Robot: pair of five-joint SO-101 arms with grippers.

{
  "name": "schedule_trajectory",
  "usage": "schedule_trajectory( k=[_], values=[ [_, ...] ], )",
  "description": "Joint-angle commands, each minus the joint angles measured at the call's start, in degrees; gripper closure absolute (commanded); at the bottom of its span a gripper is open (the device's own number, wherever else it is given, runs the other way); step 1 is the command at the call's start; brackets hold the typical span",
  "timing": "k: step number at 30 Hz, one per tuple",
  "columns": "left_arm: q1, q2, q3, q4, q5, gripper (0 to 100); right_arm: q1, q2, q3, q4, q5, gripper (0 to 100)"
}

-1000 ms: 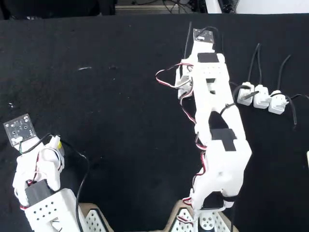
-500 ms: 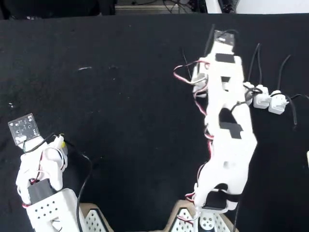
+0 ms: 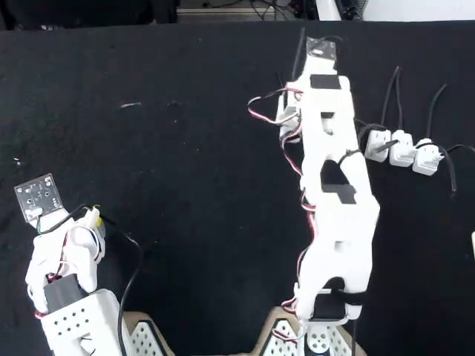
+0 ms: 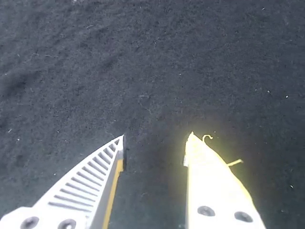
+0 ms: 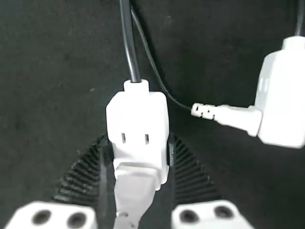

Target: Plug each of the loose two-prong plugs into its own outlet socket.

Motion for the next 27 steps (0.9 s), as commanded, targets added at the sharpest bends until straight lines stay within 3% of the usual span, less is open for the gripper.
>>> schedule_trajectory(
  k=[1, 6, 10, 16, 27],
  values=[
    [0.84, -0.44, -0.22, -0.79, 0.44, 79, 3.08, 1.19, -4.53, -3.08, -0.18, 98.8],
    [0.92, -0.44, -0.13, -0.88, 0.44, 79, 6.77, 5.14, -10.33, -0.62, 0.18, 98.7],
    [0.92, -0.44, -0.13, -0.88, 0.44, 79, 6.68, 7.08, -16.75, 5.63, 4.84, 97.2],
    [0.92, -0.44, -0.13, -0.88, 0.44, 79, 2.37, 8.13, -23.08, 13.36, 7.47, 79.2],
    [0.92, -0.44, -0.13, -0.88, 0.44, 79, 0.7, 8.04, -27.03, 17.58, 14.24, 79.7]
  ],
)
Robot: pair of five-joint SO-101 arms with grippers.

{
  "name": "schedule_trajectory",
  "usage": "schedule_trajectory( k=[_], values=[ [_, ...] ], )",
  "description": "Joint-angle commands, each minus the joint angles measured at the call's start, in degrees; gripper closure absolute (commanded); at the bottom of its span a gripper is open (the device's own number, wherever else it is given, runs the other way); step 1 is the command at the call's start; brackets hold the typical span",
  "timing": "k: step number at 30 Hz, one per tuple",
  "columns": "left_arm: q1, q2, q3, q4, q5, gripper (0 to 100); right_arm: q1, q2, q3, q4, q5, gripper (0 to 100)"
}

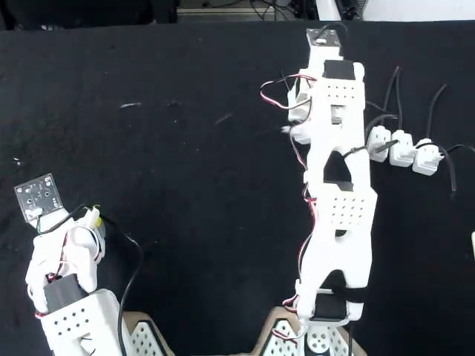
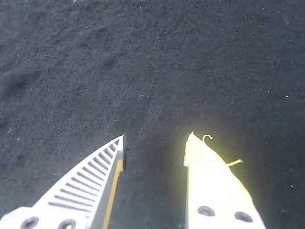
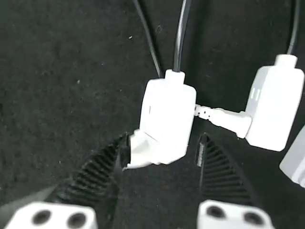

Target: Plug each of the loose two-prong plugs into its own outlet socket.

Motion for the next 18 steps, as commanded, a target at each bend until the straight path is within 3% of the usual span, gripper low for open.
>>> schedule_trajectory(
  k=[1, 11, 18],
  values=[
    [0.92, -0.44, -0.13, -0.88, 0.44, 79, -1.49, -1.1, -3.38, 0.79, 1.23, 79.7],
    [0.92, -0.44, -0.13, -0.97, 0.44, 79, -3.34, -1.1, -15.08, 13.45, 1.14, 79.8],
    [0.92, -0.44, -0.22, -0.62, 0.44, 79, -3.6, -1.1, -15.87, 13.71, -0.26, 80.0]
  ],
)
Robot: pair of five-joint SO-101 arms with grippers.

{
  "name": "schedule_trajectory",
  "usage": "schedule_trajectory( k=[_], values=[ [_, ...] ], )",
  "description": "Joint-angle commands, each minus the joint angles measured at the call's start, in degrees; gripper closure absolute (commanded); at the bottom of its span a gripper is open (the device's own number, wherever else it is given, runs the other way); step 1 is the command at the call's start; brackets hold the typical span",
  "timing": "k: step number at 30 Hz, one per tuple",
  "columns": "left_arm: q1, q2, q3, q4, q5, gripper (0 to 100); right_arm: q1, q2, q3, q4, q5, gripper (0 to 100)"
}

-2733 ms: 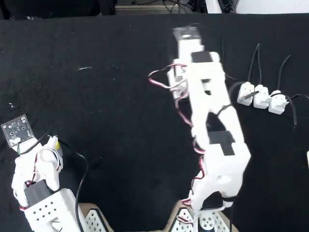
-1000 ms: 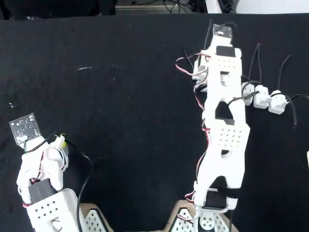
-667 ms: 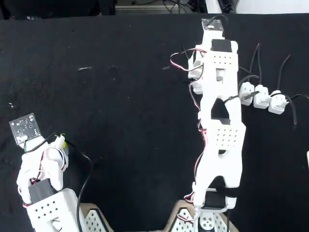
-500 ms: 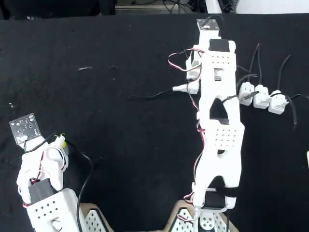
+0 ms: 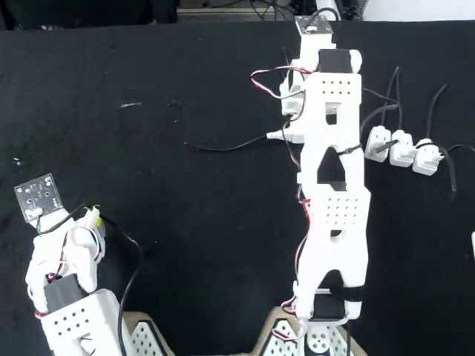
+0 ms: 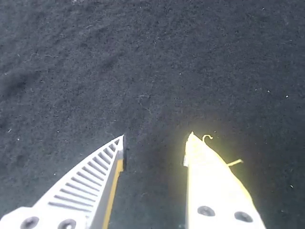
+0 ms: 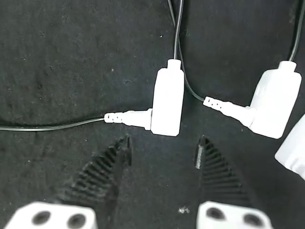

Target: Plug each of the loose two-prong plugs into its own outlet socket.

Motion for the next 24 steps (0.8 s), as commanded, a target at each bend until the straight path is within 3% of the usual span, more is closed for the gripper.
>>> schedule_trajectory(
  k=[1, 6, 13, 24],
  values=[
    [0.92, -0.44, -0.22, -0.62, 0.44, 79, -0.88, -1.19, -3.12, 2.02, -0.7, 80.0],
    [0.92, -0.44, -0.22, -0.62, 0.44, 79, -1.32, -7.08, 3.38, 2.02, -0.97, 80.0],
    [0.92, -0.44, -0.22, -0.62, 0.44, 79, -3.43, -27.91, 25.01, -0.97, -0.97, 80.0],
    [0.57, -0.53, -2.68, 3.69, 0.7, 79, -10.55, -66.95, 82.86, -28.4, -2.55, 80.1]
  ],
)
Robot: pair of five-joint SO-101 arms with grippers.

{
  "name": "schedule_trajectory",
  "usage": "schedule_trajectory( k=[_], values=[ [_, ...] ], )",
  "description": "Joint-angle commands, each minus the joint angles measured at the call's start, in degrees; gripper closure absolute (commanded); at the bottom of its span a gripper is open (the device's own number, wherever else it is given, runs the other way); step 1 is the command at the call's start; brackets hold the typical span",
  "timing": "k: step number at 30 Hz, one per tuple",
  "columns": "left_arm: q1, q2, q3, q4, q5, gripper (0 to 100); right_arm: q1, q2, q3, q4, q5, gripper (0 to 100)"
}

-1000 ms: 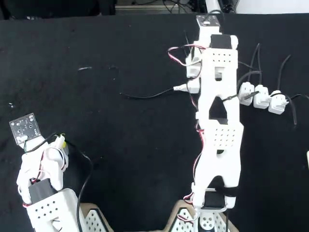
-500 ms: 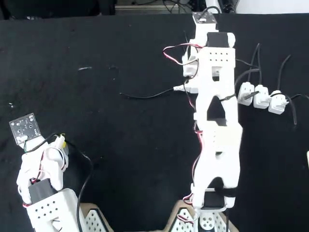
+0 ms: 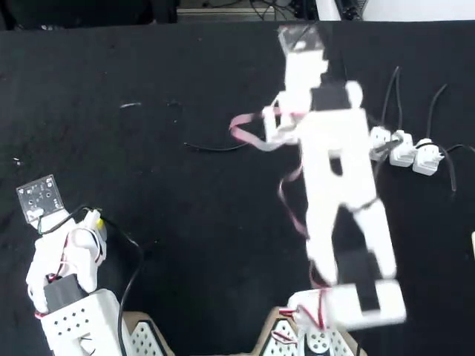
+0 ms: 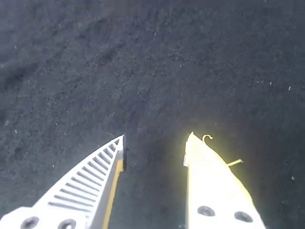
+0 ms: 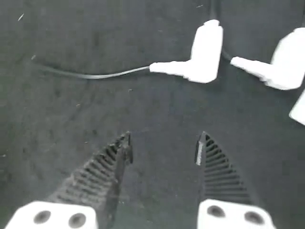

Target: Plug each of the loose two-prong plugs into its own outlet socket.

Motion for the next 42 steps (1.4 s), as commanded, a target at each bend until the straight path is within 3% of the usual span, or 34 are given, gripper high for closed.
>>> schedule_trajectory(
  k=[1, 3, 7, 13, 17, 25, 29, 35, 42],
  values=[
    [0.66, -0.53, -2.68, 1.41, 0.7, 79, -2.73, -15.87, 20.26, -8.97, -0.44, 80.1],
    [0.66, -0.53, -2.95, 1.58, 0.7, 82, -2.64, -22.73, 28.62, -10.9, -0.62, 80.1],
    [0.4, -0.53, -3.21, 1.58, 0.7, 97, -2.64, -35.03, 41.63, -11.69, -0.7, 80.1],
    [1.01, -0.53, -6.73, 2.99, 0.35, 96, -1.76, -51.91, 53.14, -11.43, -0.79, 80.1],
    [1.1, -0.53, -15.08, 8.97, -2.29, 95, -1.58, -63.43, 60.09, -11.16, -0.88, 80.1],
    [14.02, -0.53, -25.89, 24.79, -4.13, 95, -1.76, -90.07, 75.3, -10.64, -0.88, 80.1],
    [17.63, -0.53, -25.8, 24.88, -4.13, 95, -4.04, -102.99, 80.48, -3.6, -0.44, 83.8],
    [17.36, -0.53, -24.66, 24.79, -4.13, 95, -8.0, -100.62, 82.07, 0.79, -0.44, 96.4],
    [17.27, -0.53, -16.13, 24.53, -4.13, 95, -4.31, -102.46, 83.47, 0.62, -0.44, 98.7]
  ],
)
